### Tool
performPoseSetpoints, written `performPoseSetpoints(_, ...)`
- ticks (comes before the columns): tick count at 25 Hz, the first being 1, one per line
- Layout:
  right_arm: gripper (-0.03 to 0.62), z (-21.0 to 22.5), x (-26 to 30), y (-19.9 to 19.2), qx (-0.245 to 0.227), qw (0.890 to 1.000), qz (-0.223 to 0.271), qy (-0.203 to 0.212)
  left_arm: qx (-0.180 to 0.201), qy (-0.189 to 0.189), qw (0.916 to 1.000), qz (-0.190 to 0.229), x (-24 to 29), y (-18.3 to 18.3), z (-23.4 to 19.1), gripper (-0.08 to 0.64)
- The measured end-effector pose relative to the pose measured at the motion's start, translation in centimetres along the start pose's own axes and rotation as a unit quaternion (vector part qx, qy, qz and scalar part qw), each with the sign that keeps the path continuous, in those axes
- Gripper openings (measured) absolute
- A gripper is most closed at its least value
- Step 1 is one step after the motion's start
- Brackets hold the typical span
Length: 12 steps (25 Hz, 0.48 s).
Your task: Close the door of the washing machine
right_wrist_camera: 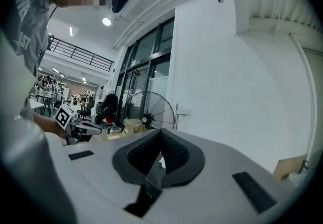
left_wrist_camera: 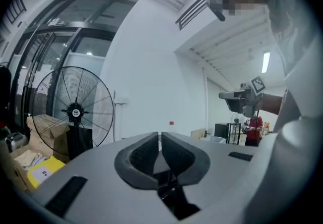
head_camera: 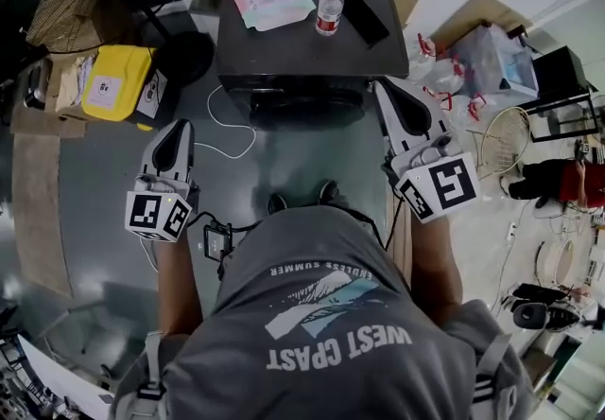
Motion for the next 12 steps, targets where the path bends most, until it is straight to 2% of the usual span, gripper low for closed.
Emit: performPoseSetpoints(12,0.028,-0.22,0.29,-0.37,-0.003,1.0,-0.016,-0.002,-0.009,-0.011,0.9999,-0.007,0.45,-0.76,0.1,0.032)
Point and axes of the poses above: the fingertips, and each gripper's own axes: x forward along the fingers, z to its right, y out of its top, the point moved 10 cm from there along -x, backward along the fingers, and after that the axes turned 5 degrees about z, right-handed, at the moved point
